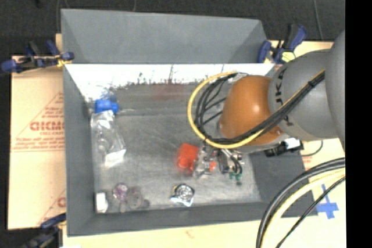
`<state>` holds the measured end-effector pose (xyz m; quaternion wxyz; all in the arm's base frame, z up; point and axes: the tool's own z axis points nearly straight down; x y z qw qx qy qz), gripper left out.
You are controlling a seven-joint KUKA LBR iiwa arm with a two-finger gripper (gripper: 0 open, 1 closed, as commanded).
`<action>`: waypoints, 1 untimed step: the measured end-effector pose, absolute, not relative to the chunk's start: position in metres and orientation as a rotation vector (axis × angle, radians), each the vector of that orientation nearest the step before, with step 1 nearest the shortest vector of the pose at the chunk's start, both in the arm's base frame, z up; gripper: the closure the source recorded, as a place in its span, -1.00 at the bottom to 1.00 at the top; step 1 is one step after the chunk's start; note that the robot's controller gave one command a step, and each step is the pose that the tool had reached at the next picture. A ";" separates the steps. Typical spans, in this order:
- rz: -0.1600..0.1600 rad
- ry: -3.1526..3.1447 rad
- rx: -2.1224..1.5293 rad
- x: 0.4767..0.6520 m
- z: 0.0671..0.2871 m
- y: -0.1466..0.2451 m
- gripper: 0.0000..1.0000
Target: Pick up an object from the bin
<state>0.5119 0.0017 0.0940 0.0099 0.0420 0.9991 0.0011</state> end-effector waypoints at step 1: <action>0.002 3.127 0.135 0.529 0.155 -0.002 1.00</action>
Offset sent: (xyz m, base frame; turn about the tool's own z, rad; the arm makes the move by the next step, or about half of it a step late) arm 0.0133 -0.0036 0.0567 0.0008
